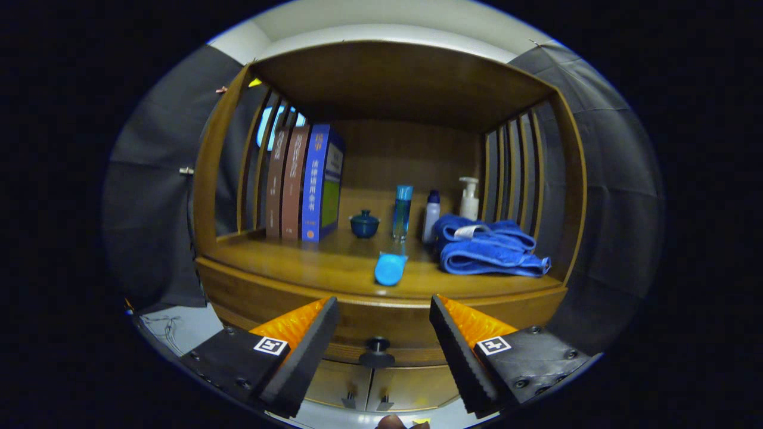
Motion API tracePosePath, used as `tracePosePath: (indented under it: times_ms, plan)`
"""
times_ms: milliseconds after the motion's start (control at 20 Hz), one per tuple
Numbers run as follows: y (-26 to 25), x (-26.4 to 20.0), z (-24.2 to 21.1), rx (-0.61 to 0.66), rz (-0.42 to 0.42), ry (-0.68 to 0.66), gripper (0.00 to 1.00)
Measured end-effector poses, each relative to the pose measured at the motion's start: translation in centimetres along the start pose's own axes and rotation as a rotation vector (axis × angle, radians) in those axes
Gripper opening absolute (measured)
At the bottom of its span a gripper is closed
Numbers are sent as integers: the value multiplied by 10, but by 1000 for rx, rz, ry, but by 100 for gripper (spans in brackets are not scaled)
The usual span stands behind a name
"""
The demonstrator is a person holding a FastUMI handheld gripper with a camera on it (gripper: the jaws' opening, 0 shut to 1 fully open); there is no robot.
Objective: Pull open the drawer, take out the items inside it, and place them on the countertop above the cabinet.
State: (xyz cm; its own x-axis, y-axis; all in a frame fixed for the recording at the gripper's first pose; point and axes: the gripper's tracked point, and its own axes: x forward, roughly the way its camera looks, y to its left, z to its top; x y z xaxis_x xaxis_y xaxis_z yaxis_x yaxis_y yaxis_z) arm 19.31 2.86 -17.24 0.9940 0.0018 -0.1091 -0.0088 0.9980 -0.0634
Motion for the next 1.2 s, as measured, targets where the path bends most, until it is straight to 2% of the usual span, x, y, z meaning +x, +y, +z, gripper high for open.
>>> tracePosePath:
  times_ms: [250,500,900,1200]
  plan:
    - [-5,-38,70,55,11,-48,99]
    - [-1,-86,111,95,33,-47,99]
    - [2,-154,143,84,65,-68,99]
    - [-2,-171,152,60,62,-84,99]
